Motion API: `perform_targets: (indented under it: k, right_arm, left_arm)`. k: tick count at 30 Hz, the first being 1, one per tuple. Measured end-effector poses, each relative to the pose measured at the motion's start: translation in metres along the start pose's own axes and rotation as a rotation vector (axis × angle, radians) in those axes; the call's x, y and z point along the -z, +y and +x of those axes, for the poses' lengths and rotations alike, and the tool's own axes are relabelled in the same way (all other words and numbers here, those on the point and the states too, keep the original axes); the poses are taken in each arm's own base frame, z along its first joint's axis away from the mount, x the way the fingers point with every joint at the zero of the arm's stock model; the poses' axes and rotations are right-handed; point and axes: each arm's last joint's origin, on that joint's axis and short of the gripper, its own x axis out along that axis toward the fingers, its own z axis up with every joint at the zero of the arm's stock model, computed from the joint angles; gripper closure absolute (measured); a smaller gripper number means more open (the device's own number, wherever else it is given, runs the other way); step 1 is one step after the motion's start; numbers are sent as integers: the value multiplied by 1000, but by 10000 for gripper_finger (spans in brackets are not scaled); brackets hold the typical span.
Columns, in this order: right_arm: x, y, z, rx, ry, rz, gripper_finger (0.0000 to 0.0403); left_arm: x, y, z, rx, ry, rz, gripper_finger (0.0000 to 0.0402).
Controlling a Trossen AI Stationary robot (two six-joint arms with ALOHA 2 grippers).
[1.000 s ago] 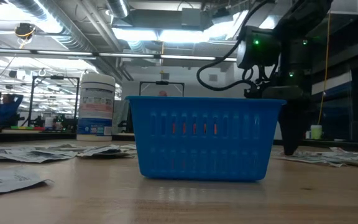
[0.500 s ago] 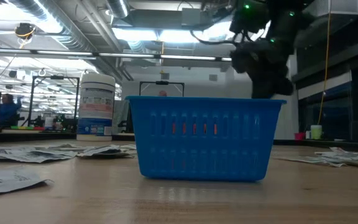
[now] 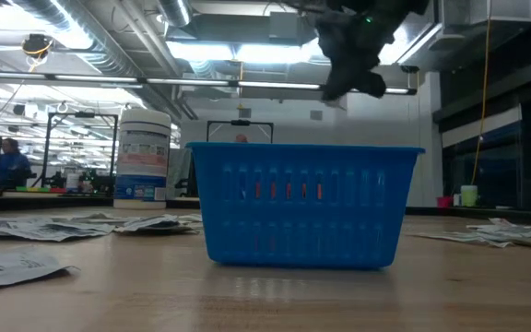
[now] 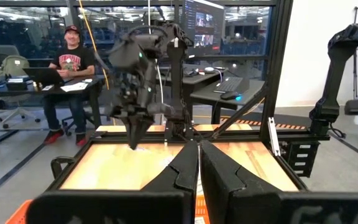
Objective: Pick & Place First Aid Supplies
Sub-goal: Put the orange ointment pack into the bottom orange bin
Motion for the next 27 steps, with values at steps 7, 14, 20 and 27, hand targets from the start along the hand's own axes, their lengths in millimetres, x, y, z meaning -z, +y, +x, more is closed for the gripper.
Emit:
perform_targets:
  k: [7,14,20,27]
  right_arm:
    - [-25,13,-2,-51,-40,-95,402]
    - [-27,40,5,-131,-18,-220,402]
    - [-11,61,26,-151,76,-296,402]
    - [11,86,63,-211,200,-382,402]
  left_arm:
    - [0,0,0,0,0,0,393]
    - [0,0,0,0,0,0,393]
    - [0,0,0,0,0,0,389]
    - [0,0,0,0,-1,0,393]
